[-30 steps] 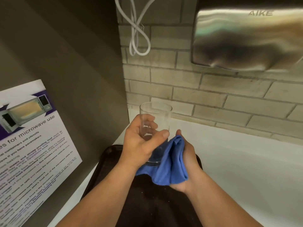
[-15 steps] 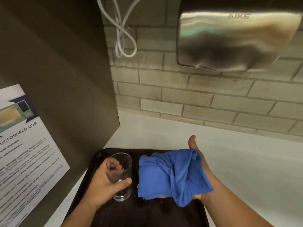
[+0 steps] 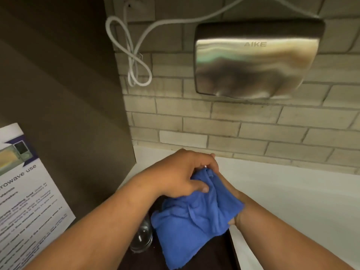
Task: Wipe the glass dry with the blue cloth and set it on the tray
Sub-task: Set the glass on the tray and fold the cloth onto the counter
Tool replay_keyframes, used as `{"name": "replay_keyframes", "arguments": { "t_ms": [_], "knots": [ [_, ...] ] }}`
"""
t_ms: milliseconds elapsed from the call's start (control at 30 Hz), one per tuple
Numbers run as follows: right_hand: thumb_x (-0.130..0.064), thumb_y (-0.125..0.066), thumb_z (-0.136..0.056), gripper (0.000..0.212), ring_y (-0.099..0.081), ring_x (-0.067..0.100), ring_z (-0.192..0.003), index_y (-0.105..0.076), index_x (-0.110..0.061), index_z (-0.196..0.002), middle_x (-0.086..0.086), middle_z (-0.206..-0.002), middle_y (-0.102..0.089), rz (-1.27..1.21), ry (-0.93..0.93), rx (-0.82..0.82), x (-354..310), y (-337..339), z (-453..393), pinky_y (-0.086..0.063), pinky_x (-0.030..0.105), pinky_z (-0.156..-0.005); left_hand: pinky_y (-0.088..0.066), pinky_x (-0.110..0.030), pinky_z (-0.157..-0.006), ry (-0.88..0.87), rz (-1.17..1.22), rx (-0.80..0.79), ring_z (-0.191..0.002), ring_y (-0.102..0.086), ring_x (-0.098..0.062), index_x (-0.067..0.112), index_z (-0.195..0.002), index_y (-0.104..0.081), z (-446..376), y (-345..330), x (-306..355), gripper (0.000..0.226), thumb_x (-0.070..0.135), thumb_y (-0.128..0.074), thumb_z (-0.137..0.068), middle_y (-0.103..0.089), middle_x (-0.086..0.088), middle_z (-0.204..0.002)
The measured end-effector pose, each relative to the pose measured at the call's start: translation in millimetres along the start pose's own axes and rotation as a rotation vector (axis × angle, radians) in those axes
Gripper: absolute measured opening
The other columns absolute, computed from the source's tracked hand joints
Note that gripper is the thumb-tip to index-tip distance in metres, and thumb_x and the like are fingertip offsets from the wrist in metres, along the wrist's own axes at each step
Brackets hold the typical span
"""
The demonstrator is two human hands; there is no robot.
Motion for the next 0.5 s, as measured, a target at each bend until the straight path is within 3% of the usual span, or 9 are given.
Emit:
{"name": "replay_keyframes", "arguments": {
  "t_ms": [67, 133, 200, 267, 333, 400, 500],
  "knots": [
    [-0.07, -0.029, -0.092, 0.078, -0.079, 0.015, -0.079, -0.077, -0.008, -0.091, 0.012, -0.086, -0.08, 0.085, -0.069, -0.032, -11, 13, 15, -0.061, 0.024, -0.069, -0.056, -0.043, -0.103, -0.026, 0.071, 0.002, -0.108, -0.075, -0.012, 0.035, -0.111, -0.077, -9, 5, 11, 0.033, 0.015, -0.079, -0.084, -0.082, 0.006, -0.111],
    [-0.095, -0.036, -0.062, 0.108, -0.071, 0.031, -0.11, -0.078, -0.008, -0.112, 0.019, -0.114, -0.076, 0.181, -0.146, -0.113, -23, 26, 37, -0.057, 0.041, -0.094, -0.059, -0.049, -0.095, -0.076, 0.052, 0.002, -0.1, -0.077, -0.019, 0.026, -0.104, -0.079, -20, 4, 24, 0.02, 0.02, -0.075, -0.085, -0.083, 0.001, -0.102],
    [-0.101, -0.046, -0.042, 0.125, -0.064, 0.039, -0.119, -0.073, -0.01, -0.123, 0.021, -0.124, -0.071, 0.365, -0.13, -0.139, -43, 45, 60, -0.048, 0.052, -0.101, -0.059, -0.054, -0.086, -0.108, 0.048, 0.012, -0.092, -0.076, -0.028, 0.017, -0.1, -0.079, -32, -1, 34, 0.02, 0.026, -0.07, -0.084, -0.082, -0.007, -0.095],
    [-0.084, -0.073, -0.049, 0.099, -0.072, 0.031, -0.101, -0.071, -0.01, -0.115, 0.015, -0.109, -0.076, 0.734, 0.037, -0.079, -73, 60, 83, -0.054, 0.051, -0.093, -0.059, -0.058, -0.077, -0.129, 0.073, 0.021, -0.081, -0.073, -0.034, 0.013, -0.097, -0.078, -45, -7, 40, 0.022, 0.028, -0.066, -0.086, -0.079, -0.014, -0.088],
    [-0.047, -0.089, -0.058, 0.047, -0.071, 0.02, -0.075, -0.072, -0.018, -0.09, 0.004, -0.084, -0.076, 1.216, 0.217, 0.107, -98, 72, 98, -0.06, 0.041, -0.073, -0.057, -0.06, -0.071, -0.142, 0.067, -0.001, -0.069, -0.067, -0.031, 0.012, -0.095, -0.077, -57, -19, 46, 0.022, 0.028, -0.064, -0.088, -0.076, -0.018, -0.083],
    [-0.023, -0.081, -0.067, 0.018, -0.055, 0.016, -0.055, -0.065, -0.016, -0.071, -0.002, -0.062, -0.062, 1.444, 0.279, 0.261, -109, 85, 103, -0.046, 0.03, -0.054, -0.058, -0.058, -0.073, -0.13, 0.06, -0.026, -0.073, -0.069, -0.035, 0.01, -0.096, -0.078, -67, -32, 49, 0.025, 0.028, -0.062, -0.09, -0.076, -0.02, -0.084],
    [-0.01, -0.064, -0.076, 0.01, -0.048, 0.014, -0.053, -0.064, -0.014, -0.067, -0.002, -0.057, -0.054, 1.528, 0.245, 0.315, -110, 105, 101, -0.04, 0.026, -0.051, -0.063, -0.053, -0.077, -0.07, 0.067, -0.045, -0.083, -0.075, -0.037, 0.011, -0.1, -0.08, -76, -49, 46, 0.024, 0.026, -0.065, -0.089, -0.08, -0.018, -0.087]
  ]
}}
Point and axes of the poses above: each hand's wrist, its own z-axis away from the middle knuckle, its own y-axis out of the back of the hand, x = y × z, the point moved 7 cm from there along -z, towards the middle knuckle
